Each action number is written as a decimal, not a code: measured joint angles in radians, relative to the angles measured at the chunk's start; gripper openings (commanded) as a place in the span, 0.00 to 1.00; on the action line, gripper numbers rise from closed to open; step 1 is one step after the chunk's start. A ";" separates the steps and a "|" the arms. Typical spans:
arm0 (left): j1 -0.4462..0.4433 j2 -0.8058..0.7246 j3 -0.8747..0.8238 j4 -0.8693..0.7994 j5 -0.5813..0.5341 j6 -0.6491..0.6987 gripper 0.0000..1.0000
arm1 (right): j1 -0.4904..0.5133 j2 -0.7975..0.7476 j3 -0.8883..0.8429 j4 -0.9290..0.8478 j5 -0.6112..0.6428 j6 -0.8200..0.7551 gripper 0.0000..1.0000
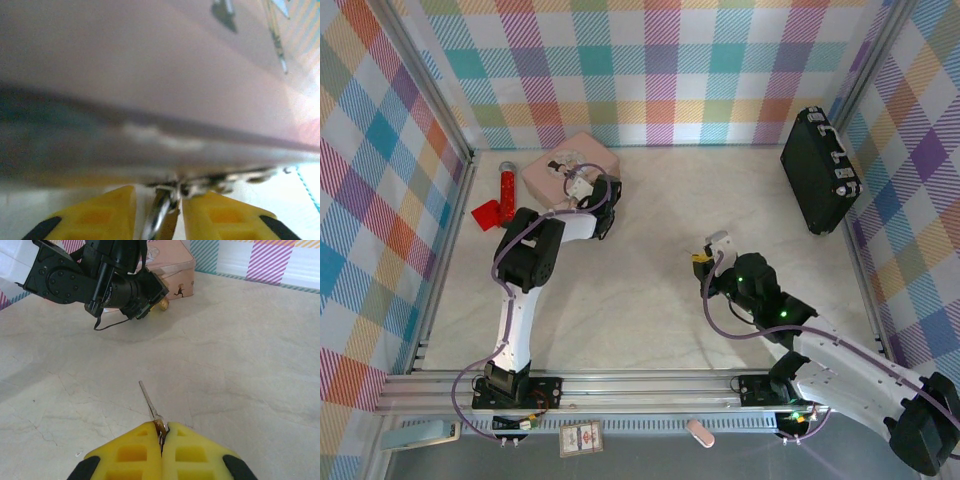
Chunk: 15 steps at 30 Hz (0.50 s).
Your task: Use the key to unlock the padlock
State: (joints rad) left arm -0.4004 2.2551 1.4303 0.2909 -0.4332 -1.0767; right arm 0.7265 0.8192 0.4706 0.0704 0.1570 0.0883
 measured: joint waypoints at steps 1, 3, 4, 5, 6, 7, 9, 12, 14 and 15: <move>0.000 0.000 0.000 0.000 0.002 0.000 0.22 | 0.000 0.001 0.000 0.001 0.000 0.000 0.00; 0.000 0.000 0.000 0.000 0.001 0.001 0.17 | 0.000 0.005 0.000 0.006 0.000 0.000 0.00; 0.000 0.000 -0.001 0.001 0.001 0.003 0.14 | 0.000 0.007 0.000 0.007 0.000 0.000 0.00; 0.000 0.000 -0.002 0.002 0.001 0.003 0.12 | 0.000 0.010 0.000 0.011 -0.001 0.000 0.00; 0.002 -0.001 -0.007 0.009 0.002 0.007 0.10 | 0.000 0.016 0.000 0.015 -0.002 0.000 0.00; 0.003 -0.003 -0.015 0.023 0.003 0.013 0.07 | 0.000 0.022 0.000 0.017 -0.005 0.000 0.00; 0.004 -0.011 -0.034 0.045 0.010 0.024 0.05 | 0.000 0.032 0.000 0.018 -0.008 0.000 0.00; 0.005 -0.032 -0.069 0.059 0.023 0.041 0.02 | 0.000 0.035 0.000 0.018 -0.009 0.000 0.00; 0.006 -0.057 -0.101 0.059 0.034 0.055 0.01 | 0.000 0.036 0.000 0.019 -0.008 0.000 0.00; 0.006 -0.074 -0.122 0.056 0.044 0.064 0.00 | 0.000 0.036 0.000 0.019 -0.008 0.000 0.00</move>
State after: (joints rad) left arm -0.3946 2.1815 1.3087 0.3466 -0.3889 -1.0122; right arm 0.7265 0.8551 0.4706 0.0891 0.1490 0.0887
